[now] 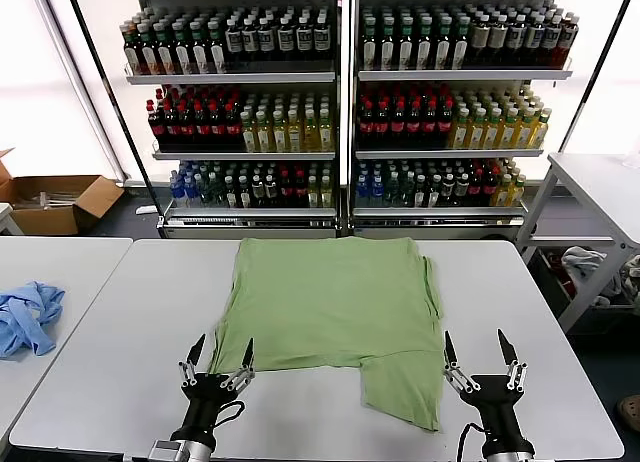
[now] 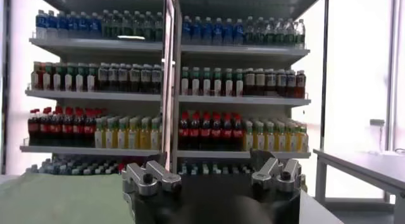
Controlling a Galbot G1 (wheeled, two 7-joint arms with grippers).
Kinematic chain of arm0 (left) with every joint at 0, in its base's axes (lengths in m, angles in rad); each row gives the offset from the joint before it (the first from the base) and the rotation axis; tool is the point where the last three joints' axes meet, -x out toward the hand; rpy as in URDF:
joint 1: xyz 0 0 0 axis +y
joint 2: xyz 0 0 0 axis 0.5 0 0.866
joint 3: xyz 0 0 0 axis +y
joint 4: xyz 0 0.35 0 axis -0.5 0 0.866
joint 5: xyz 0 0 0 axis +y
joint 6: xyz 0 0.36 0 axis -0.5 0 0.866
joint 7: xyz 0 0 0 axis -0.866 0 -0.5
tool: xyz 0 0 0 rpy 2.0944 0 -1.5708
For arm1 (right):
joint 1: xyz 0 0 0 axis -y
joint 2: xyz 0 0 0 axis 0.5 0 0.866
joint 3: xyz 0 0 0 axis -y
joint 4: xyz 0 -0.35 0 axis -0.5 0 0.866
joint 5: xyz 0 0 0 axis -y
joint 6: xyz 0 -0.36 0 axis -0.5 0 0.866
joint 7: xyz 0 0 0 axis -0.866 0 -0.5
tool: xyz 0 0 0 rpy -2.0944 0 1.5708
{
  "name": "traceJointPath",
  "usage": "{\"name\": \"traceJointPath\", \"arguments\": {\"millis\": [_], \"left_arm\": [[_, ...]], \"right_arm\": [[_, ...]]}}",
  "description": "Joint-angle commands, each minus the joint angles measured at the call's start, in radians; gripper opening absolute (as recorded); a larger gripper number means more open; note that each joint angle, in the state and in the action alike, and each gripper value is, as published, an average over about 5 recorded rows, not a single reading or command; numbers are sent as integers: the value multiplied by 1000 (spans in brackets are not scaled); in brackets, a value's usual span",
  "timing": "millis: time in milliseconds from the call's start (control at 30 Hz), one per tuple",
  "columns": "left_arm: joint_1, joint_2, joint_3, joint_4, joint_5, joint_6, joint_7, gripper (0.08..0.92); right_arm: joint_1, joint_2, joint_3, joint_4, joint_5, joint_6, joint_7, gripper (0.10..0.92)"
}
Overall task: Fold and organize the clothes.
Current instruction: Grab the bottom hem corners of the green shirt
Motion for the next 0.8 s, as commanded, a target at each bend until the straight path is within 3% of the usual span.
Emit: {"name": "traceJointPath", "arguments": {"millis": [33,367,500,800], "left_arm": [[6,2,0,-39,-8,87,-10,823],[12,38,-1,-137,-146,363,-93,823],[5,55,-13,-126,-158,373,-98,823],[-9,80,-19,-130,-230,386,-61,823]], "right_arm": [[-8,-11,9,25,20,-18,-15,823],[2,-3,-8,30,-3,-121,115,823],[-15,-20,-2,29,41,-192,127,823],[-64,-117,9,30,337,-375,86,823]]}}
